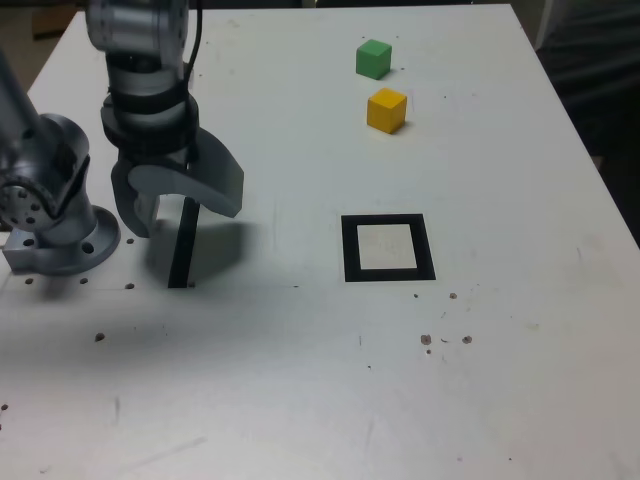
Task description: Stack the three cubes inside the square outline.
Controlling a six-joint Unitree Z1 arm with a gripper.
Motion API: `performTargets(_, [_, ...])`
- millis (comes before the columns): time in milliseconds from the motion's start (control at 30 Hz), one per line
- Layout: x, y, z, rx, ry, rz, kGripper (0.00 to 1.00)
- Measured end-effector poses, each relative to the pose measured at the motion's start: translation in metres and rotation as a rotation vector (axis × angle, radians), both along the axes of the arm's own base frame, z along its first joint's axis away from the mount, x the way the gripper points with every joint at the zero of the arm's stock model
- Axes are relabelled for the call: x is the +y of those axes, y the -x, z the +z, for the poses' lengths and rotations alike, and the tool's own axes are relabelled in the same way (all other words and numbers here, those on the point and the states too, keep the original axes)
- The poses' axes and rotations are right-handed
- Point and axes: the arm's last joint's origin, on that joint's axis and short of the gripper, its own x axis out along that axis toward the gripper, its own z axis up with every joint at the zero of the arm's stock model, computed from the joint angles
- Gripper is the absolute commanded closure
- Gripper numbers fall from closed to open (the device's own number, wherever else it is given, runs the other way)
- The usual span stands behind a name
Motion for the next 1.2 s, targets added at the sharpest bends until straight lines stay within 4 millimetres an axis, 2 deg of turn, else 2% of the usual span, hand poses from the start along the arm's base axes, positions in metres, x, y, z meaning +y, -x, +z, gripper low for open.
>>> performTargets(767, [0.002, 0.013, 0.008, 0.016, -0.009, -0.012, 0.00])
performTargets(1200, [0.032, -0.009, 0.027, 0.001, 0.008, -0.049, 0.00])
